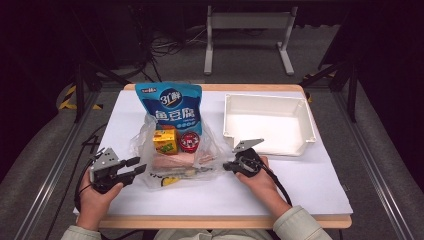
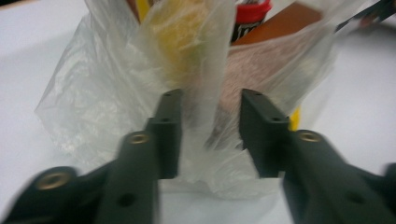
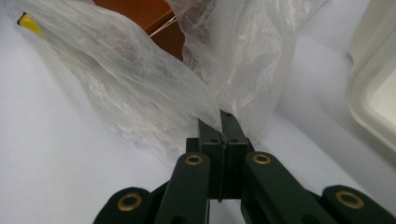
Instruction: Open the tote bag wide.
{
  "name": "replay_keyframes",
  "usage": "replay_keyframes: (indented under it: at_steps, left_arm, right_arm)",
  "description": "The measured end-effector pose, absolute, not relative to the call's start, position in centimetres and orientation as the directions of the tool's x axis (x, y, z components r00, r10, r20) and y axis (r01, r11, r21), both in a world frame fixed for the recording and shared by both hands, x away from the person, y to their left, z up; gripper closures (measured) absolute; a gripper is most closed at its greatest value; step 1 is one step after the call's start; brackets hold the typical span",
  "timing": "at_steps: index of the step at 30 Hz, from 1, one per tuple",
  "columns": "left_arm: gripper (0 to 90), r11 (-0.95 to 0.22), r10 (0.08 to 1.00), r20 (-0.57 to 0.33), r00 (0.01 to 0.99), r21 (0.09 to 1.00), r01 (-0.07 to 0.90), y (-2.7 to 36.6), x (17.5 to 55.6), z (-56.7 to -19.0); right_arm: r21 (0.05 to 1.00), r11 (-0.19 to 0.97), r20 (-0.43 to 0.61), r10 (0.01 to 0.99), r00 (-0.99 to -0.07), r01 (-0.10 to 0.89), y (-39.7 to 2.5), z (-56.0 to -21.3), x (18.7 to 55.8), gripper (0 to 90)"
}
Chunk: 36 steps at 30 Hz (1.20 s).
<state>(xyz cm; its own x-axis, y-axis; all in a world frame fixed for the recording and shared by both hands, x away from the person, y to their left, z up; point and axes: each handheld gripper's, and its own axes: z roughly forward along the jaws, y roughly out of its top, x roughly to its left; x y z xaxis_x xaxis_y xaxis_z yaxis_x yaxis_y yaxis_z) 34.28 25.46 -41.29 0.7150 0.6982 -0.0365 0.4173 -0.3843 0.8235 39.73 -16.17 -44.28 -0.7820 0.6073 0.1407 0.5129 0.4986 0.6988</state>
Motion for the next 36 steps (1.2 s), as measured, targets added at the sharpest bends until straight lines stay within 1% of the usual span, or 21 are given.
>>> replay_keyframes:
  at_steps: [3, 4, 9, 12, 14, 19, 24, 26, 28, 30, 31, 32, 33, 34, 35, 36]
  left_arm:
    - [87.0, -0.391, 0.701, -0.064, 0.710, 0.798, 0.458, 25.7, 34.9, -41.8]
    - [89.8, -0.390, 0.705, -0.076, 0.705, 0.789, 0.475, 25.8, 35.0, -42.0]
    - [90.0, -0.391, 0.699, -0.148, 0.699, 0.740, 0.548, 26.4, 35.3, -43.2]
    - [90.0, -0.402, 0.693, -0.153, 0.704, 0.729, 0.554, 26.5, 35.4, -43.5]
    - [90.0, -0.431, 0.689, -0.159, 0.708, 0.695, 0.575, 26.3, 35.7, -44.0]
    - [90.0, -0.470, 0.681, -0.159, 0.715, 0.653, 0.593, 25.8, 36.0, -44.7]
    - [90.0, -0.463, 0.678, -0.173, 0.715, 0.655, 0.597, 26.1, 36.1, -44.9]
    - [90.0, -0.458, 0.663, -0.169, 0.729, 0.678, 0.575, 26.3, 35.8, -44.6]
    - [89.6, -0.426, 0.649, -0.172, 0.741, 0.725, 0.541, 26.6, 35.3, -43.9]
    - [70.0, -0.391, 0.661, -0.158, 0.734, 0.762, 0.516, 26.7, 34.9, -43.2]
    - [57.7, -0.391, 0.661, -0.158, 0.734, 0.762, 0.516, 26.7, 34.9, -43.2]
    - [57.7, -0.373, 0.666, -0.155, 0.729, 0.778, 0.505, 26.8, 34.8, -42.9]
    - [52.3, -0.350, 0.670, -0.155, 0.726, 0.796, 0.494, 26.8, 34.6, -42.6]
    - [50.5, -0.340, 0.684, -0.137, 0.717, 0.809, 0.480, 26.7, 34.5, -42.2]
    - [46.5, -0.334, 0.702, -0.113, 0.704, 0.820, 0.465, 26.6, 34.4, -41.9]
    - [44.9, -0.338, 0.706, -0.095, 0.702, 0.826, 0.452, 26.5, 34.3, -41.6]
  right_arm:
    - [0.701, 0.499, 0.142, 0.603, -0.785, 0.510, -16.2, -44.3, 39.7, 90.0]
    - [0.702, 0.498, 0.143, 0.601, -0.786, 0.509, -16.2, -44.2, 39.7, 90.0]
    - [0.707, 0.495, 0.147, 0.596, -0.790, 0.506, -16.2, -44.1, 39.6, 90.0]
    - [0.710, 0.492, 0.150, 0.593, -0.791, 0.504, -16.3, -44.0, 39.6, 90.0]
    - [0.716, 0.485, 0.158, 0.589, -0.793, 0.503, -16.4, -43.9, 39.5, 90.0]
    - [0.716, 0.480, 0.168, 0.586, -0.793, 0.507, -16.5, -43.8, 39.5, 90.0]
    - [0.714, 0.478, 0.183, 0.578, -0.795, 0.512, -16.5, -43.8, 39.5, 90.0]
    - [0.718, 0.475, 0.187, 0.573, -0.798, 0.509, -16.5, -43.7, 39.4, 90.0]
    - [0.720, 0.473, 0.186, 0.573, -0.798, 0.507, -16.5, -43.6, 39.4, 90.0]
    - [0.721, 0.472, 0.186, 0.572, -0.799, 0.506, -16.5, -43.5, 39.4, 90.0]
    - [0.721, 0.472, 0.186, 0.572, -0.799, 0.506, -16.5, -43.5, 39.4, 90.0]
    - [0.721, 0.473, 0.186, 0.572, -0.799, 0.506, -16.5, -43.6, 39.4, 90.0]
    - [0.720, 0.474, 0.186, 0.572, -0.799, 0.507, -16.5, -43.6, 39.4, 90.0]
    - [0.720, 0.474, 0.187, 0.572, -0.799, 0.507, -16.4, -43.6, 39.4, 90.0]
    - [0.720, 0.473, 0.187, 0.571, -0.799, 0.507, -16.4, -43.6, 39.4, 90.0]
    - [0.721, 0.473, 0.186, 0.571, -0.799, 0.506, -16.4, -43.6, 39.4, 90.0]
